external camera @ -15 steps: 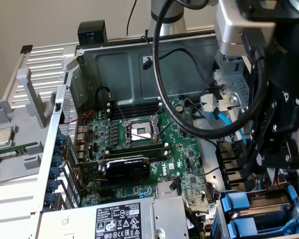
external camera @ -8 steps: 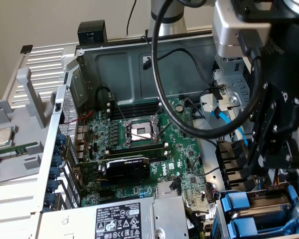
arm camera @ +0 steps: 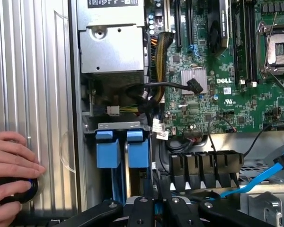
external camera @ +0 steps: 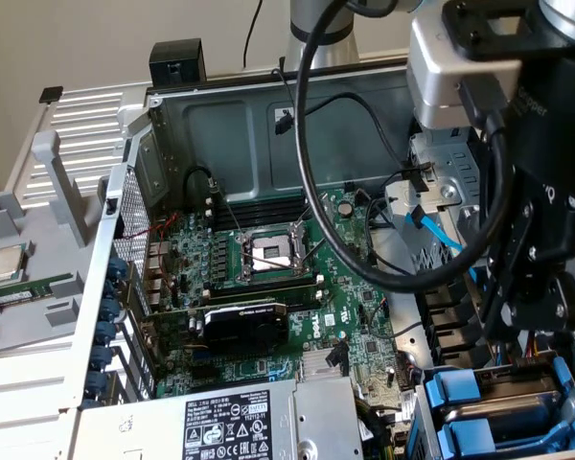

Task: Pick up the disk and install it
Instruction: 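Insert the second disk wire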

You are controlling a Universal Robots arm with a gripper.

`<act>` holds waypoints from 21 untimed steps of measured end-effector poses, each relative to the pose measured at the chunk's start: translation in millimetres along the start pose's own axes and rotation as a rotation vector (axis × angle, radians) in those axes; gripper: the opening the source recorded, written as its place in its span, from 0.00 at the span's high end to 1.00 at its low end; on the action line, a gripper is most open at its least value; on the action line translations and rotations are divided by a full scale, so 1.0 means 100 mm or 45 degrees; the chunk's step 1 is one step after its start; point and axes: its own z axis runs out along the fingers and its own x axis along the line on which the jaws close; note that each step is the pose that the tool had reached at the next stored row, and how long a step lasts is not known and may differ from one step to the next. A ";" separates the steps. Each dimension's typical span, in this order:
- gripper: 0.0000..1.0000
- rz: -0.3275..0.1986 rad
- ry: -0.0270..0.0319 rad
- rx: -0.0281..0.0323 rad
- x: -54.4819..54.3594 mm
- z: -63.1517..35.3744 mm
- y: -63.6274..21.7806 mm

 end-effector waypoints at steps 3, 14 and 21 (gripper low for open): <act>0.84 -0.009 0.0040 0.0133 0.00 0.009 0.019; 0.84 -0.010 0.0600 0.0627 0.00 0.092 0.065; 0.84 -0.010 0.0598 0.0622 0.00 0.133 0.070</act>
